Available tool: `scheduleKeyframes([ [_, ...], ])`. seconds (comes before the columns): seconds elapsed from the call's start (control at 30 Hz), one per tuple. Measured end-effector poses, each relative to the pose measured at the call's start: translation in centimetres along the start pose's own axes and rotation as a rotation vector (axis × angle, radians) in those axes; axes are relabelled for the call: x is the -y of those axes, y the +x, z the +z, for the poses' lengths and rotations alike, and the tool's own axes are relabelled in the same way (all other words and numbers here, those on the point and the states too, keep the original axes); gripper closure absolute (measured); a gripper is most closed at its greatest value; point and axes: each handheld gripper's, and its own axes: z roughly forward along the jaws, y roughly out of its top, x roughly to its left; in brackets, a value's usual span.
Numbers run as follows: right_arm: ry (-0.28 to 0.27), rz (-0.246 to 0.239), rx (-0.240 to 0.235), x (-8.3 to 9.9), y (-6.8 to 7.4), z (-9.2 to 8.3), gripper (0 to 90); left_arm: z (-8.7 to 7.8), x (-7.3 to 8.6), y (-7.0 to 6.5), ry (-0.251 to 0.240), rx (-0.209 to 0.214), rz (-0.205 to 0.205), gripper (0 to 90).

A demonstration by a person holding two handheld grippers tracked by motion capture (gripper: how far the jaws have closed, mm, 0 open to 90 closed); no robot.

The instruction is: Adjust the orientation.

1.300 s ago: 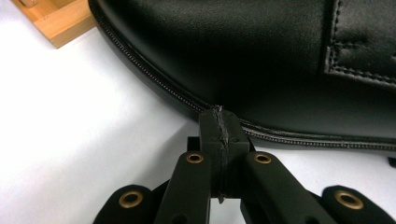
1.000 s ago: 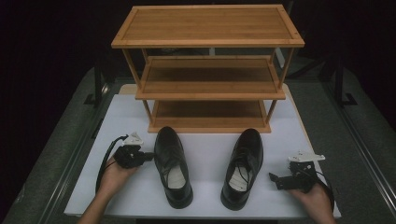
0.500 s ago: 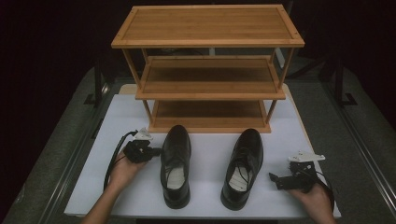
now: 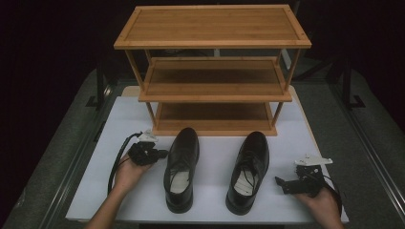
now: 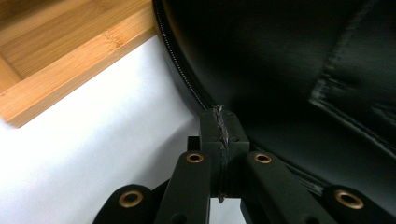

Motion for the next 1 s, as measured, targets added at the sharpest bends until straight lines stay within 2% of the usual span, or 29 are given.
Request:
scheduleKeyframes([
  [0.2, 0.001, 0.001, 0.0, 0.0, 0.0, 0.0, 0.0, -1.7, 2.1, -1.6, -0.007, 0.04, -0.015, 90.0],
  [0.37, 0.001, 0.001, 0.0, 0.0, 0.0, 0.0, 0.0, -1.6, 3.5, -3.1, 0.024, 0.055, 0.014, 89.9],
  [0.43, 0.0, -0.002, 0.001, 0.0, 0.0, 0.0, 0.0, -1.2, 3.3, -3.4, 0.029, 0.063, 0.031, 90.0],
  [0.5, 0.0, -0.002, 0.001, 0.0, 0.0, 0.0, 0.0, -0.8, 3.1, -3.8, 0.047, 0.043, 0.049, 90.0],
  [0.77, -0.001, -0.002, 0.0, 0.0, 0.0, 0.0, 0.0, -0.7, 3.1, -3.9, 0.04, 0.061, 0.031, 90.0],
  [1.0, 0.0, -0.001, 0.0, 0.0, 0.0, 0.0, 0.0, 0.3, 2.2, -4.6, 0.043, 0.082, 0.059, 90.0],
])
